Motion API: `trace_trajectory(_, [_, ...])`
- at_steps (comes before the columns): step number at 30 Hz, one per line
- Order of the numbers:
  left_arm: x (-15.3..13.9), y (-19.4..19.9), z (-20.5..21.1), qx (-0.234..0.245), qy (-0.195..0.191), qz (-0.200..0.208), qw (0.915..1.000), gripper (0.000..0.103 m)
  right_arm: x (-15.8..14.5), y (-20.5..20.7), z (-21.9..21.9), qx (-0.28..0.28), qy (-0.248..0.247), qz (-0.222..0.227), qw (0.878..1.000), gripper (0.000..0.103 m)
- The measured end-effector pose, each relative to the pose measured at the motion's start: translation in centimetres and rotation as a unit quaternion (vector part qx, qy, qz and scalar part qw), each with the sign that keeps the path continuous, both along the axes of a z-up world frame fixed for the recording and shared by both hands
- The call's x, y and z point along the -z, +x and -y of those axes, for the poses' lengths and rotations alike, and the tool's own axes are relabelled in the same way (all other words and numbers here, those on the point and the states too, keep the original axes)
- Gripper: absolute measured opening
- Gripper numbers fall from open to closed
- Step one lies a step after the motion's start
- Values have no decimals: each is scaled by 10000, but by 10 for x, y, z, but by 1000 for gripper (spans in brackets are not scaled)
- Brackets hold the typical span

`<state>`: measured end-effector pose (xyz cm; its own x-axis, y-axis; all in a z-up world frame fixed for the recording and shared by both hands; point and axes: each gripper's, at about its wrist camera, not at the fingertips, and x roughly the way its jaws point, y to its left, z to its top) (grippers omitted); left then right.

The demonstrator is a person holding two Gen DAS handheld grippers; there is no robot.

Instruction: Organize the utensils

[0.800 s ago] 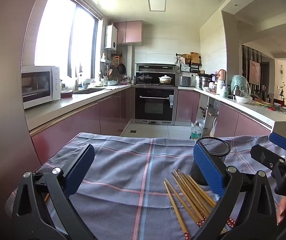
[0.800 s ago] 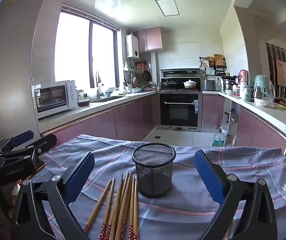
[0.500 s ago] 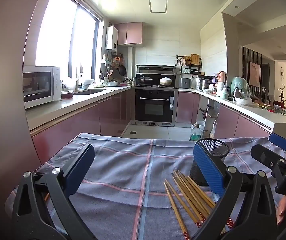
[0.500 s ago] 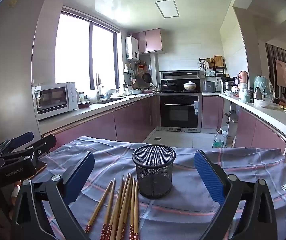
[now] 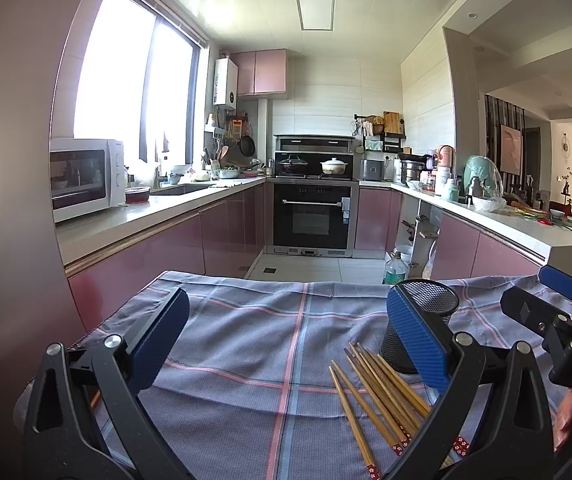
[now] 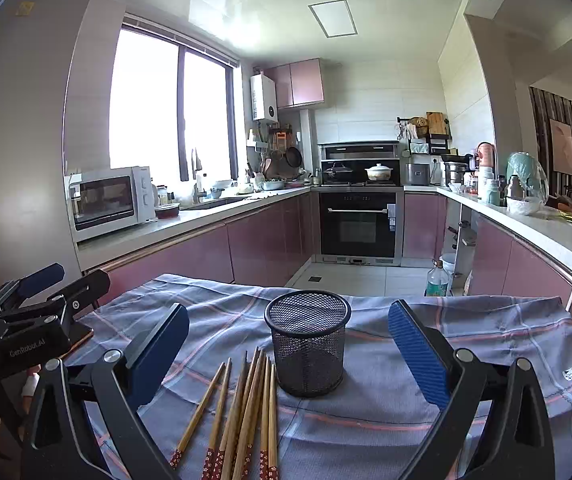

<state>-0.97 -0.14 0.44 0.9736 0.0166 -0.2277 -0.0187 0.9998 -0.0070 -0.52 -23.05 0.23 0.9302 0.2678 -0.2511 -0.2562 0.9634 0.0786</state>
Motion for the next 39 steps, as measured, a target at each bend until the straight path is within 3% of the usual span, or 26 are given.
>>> trace_trajectory(39, [4,1,1,21,-27,-37,10000,97,3,0,2,10,49,-47,10000,96])
